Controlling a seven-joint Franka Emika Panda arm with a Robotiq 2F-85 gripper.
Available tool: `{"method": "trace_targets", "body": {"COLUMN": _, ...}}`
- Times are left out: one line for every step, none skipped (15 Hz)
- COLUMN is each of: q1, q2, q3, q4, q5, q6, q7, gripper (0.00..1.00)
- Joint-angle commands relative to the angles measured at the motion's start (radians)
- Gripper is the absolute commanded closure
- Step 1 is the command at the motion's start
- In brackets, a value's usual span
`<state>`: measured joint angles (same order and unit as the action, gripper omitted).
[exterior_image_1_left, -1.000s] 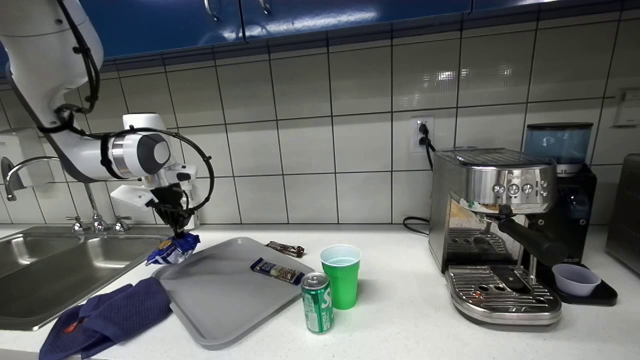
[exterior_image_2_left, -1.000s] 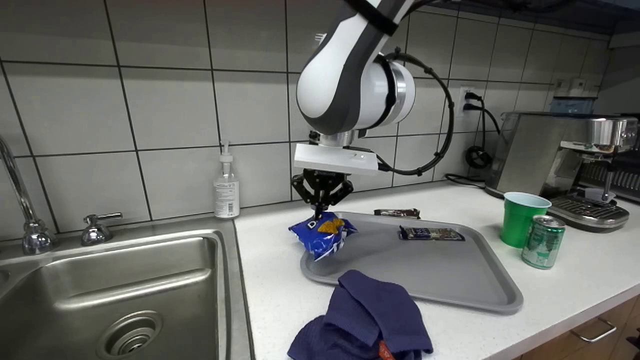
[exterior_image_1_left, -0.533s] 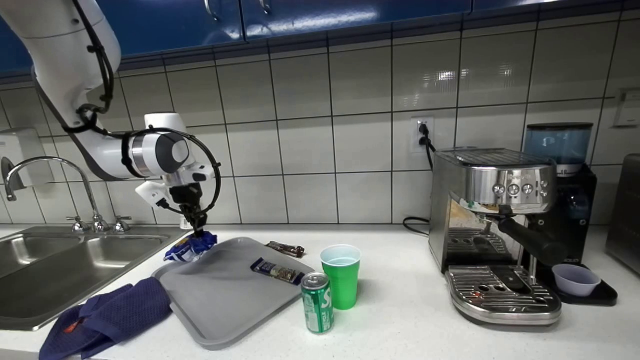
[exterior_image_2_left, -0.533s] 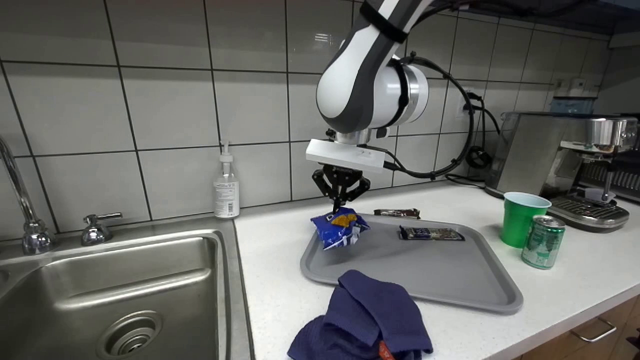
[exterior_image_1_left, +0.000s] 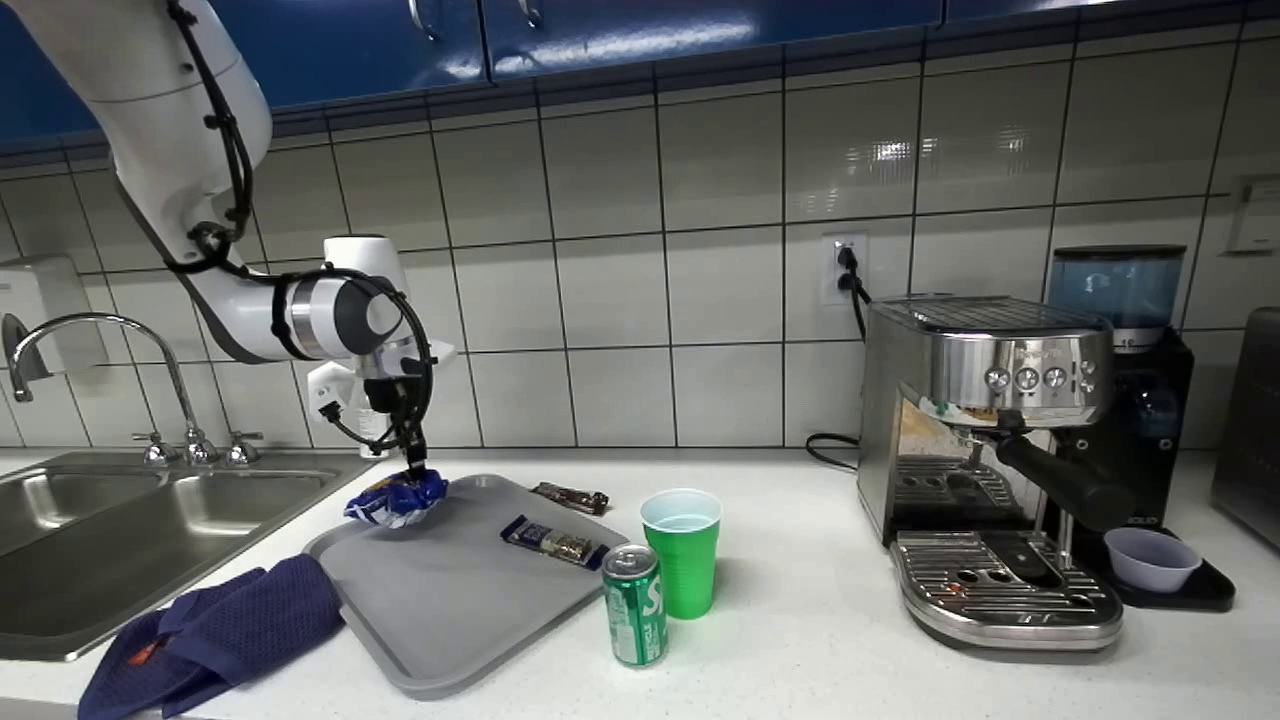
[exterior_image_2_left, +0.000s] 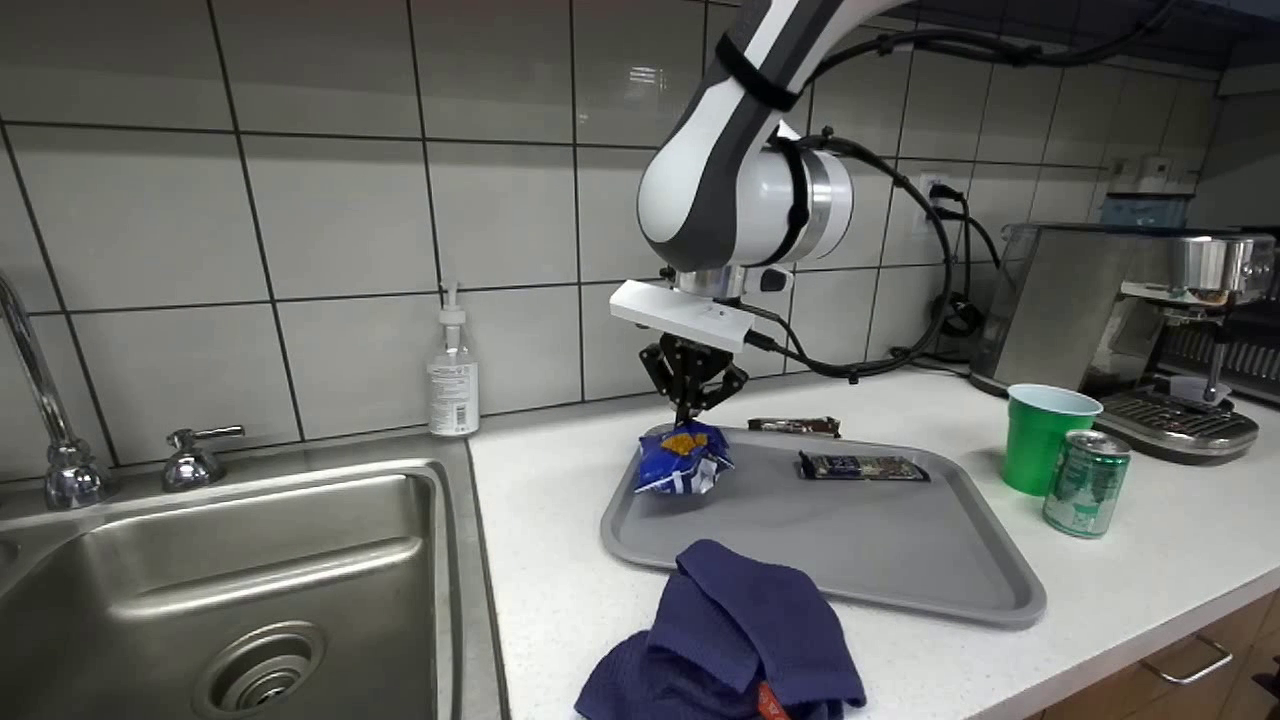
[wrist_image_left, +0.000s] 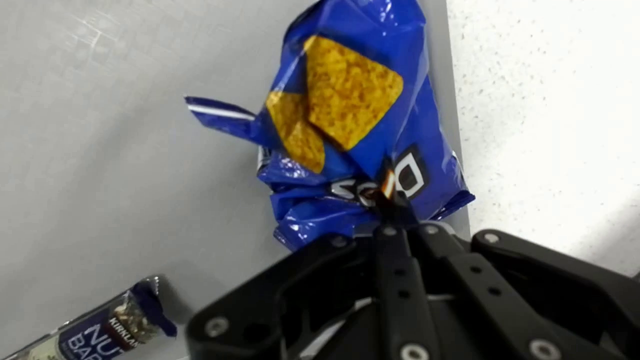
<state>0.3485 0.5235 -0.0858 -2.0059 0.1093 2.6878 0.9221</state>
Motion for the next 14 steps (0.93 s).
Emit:
{"method": "trace_targets", "body": {"q1": -0.038, "q2": 0.035, "q3": 0.009, "q4": 0.066, "q5": 0.028, "q6": -0.047, "q7": 0.081, "gripper": 1.0}}
{"method": "trace_targets", "body": {"q1": -0.042, "q2": 0.042, "q3": 0.007, "q4": 0.072, "q5": 0.029, "q6": -0.046, "q7": 0.096, "gripper": 1.0}}
{"method": "trace_targets", "body": {"q1": -0.043, "q2": 0.047, "q3": 0.003, "q4": 0.077, "q5": 0.026, "q6": -0.046, "q7": 0.113, "gripper": 1.0}}
{"method": "trace_targets", "body": {"q1": -0.039, "q2": 0.054, "q3": -0.007, "q4": 0.079, "q5": 0.017, "q6": -0.036, "q7": 0.137, "gripper": 1.0}}
{"method": "trace_targets", "body": {"q1": -0.041, "q2": 0.06, "q3": -0.011, "q4": 0.084, "q5": 0.015, "q6": -0.035, "q7": 0.156, "gripper": 1.0}}
{"method": "trace_targets", "body": {"q1": -0.042, "q2": 0.065, "q3": -0.015, "q4": 0.09, "q5": 0.012, "q6": -0.039, "q7": 0.17, "gripper": 1.0}}
{"method": "trace_targets", "body": {"q1": -0.042, "q2": 0.069, "q3": -0.018, "q4": 0.093, "q5": 0.008, "q6": -0.042, "q7": 0.18, "gripper": 1.0}}
{"method": "trace_targets", "body": {"q1": -0.039, "q2": 0.072, "q3": -0.023, "q4": 0.093, "q5": 0.0, "q6": -0.04, "q7": 0.188, "gripper": 0.74}}
{"method": "trace_targets", "body": {"q1": -0.042, "q2": 0.073, "q3": -0.02, "q4": 0.092, "q5": 0.002, "q6": -0.037, "q7": 0.188, "gripper": 0.72}}
{"method": "trace_targets", "body": {"q1": -0.043, "q2": 0.07, "q3": -0.018, "q4": 0.088, "q5": 0.001, "q6": -0.035, "q7": 0.186, "gripper": 0.66}}
{"method": "trace_targets", "body": {"q1": -0.048, "q2": 0.063, "q3": -0.012, "q4": 0.081, "q5": 0.001, "q6": -0.035, "q7": 0.174, "gripper": 0.6}}
{"method": "trace_targets", "body": {"q1": -0.071, "q2": 0.043, "q3": 0.016, "q4": 0.063, "q5": 0.014, "q6": -0.041, "q7": 0.127, "gripper": 0.51}}
{"method": "trace_targets", "body": {"q1": -0.075, "q2": 0.023, "q3": 0.024, "q4": 0.038, "q5": 0.008, "q6": -0.026, "q7": 0.1, "gripper": 0.45}}
{"method": "trace_targets", "body": {"q1": -0.076, "q2": 0.001, "q3": 0.028, "q4": 0.008, "q5": -0.001, "q6": -0.008, "q7": 0.072, "gripper": 0.36}}
